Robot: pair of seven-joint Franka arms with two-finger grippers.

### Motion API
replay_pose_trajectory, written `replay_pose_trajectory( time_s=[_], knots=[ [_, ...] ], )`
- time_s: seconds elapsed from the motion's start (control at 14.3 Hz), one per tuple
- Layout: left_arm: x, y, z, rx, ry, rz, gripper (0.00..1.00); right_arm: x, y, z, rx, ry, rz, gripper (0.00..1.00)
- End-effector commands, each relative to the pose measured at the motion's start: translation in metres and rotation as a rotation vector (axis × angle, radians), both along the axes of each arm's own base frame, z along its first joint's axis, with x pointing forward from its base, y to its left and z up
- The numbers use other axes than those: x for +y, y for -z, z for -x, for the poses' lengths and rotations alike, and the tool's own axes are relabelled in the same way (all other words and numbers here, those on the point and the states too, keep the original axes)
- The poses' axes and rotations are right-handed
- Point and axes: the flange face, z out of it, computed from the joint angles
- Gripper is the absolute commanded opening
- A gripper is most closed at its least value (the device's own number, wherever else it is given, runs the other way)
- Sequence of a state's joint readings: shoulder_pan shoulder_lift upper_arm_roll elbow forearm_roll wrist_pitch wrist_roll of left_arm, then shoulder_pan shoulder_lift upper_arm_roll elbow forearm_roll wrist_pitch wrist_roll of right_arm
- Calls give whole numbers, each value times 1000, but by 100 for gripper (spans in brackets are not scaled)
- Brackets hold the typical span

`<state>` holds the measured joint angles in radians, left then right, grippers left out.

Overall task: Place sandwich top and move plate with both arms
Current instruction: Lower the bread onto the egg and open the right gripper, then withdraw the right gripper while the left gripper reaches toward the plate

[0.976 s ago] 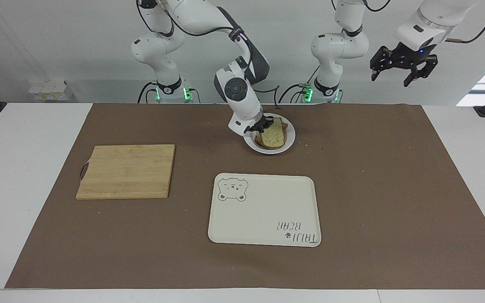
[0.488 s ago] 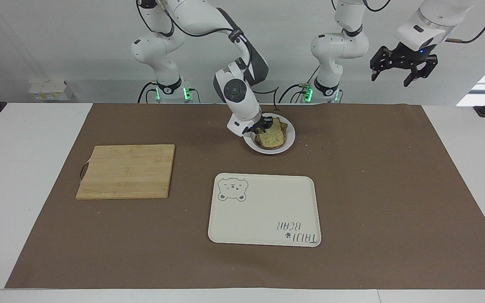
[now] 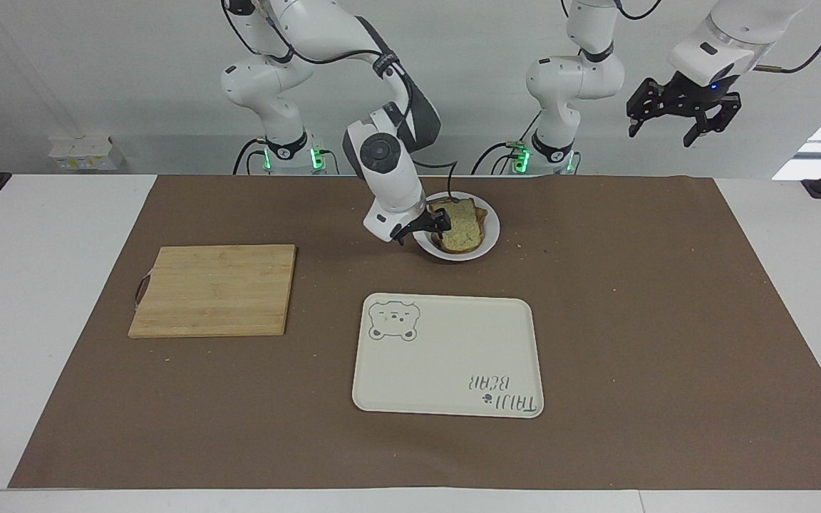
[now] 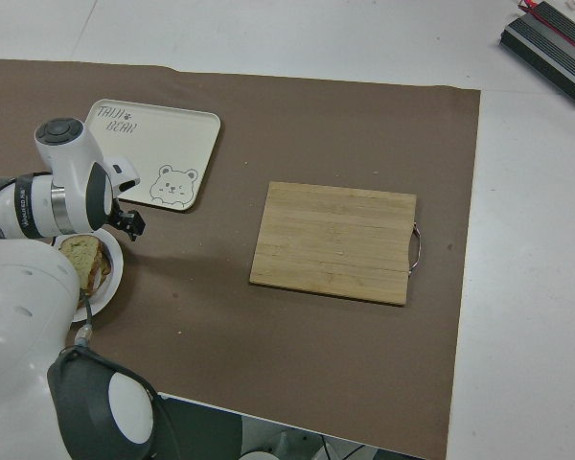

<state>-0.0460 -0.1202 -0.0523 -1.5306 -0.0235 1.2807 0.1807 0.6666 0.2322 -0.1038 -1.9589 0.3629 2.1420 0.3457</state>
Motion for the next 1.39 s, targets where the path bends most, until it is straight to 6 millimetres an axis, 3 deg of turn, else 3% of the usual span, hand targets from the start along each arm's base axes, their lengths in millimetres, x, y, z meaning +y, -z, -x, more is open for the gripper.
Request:
replay_pose_trajectory(
  time_s=[0.0,0.21,0.63,0.77,0.98,1.05,1.32],
  knots=[
    [7,-1,6,-9,-25,8,100,-25,-22,-20,-92,-33,77,100],
    [9,-2,3,-18,-27,13,100,-69,-52,-39,-144,-16,132,100],
    [0,0,2,-35,-18,51,100,-127,-90,-36,-91,20,203,100],
    [-4,8,1,-72,-29,159,100,-148,-102,-32,-47,42,217,100],
    [1,62,-10,-33,-90,279,100,-187,-117,-28,7,73,227,100],
    [8,79,-14,-30,-126,335,100,-198,-116,-28,26,69,228,100],
    [0,152,-18,-23,-210,461,100,-258,-114,-38,43,57,210,100]
  ],
)
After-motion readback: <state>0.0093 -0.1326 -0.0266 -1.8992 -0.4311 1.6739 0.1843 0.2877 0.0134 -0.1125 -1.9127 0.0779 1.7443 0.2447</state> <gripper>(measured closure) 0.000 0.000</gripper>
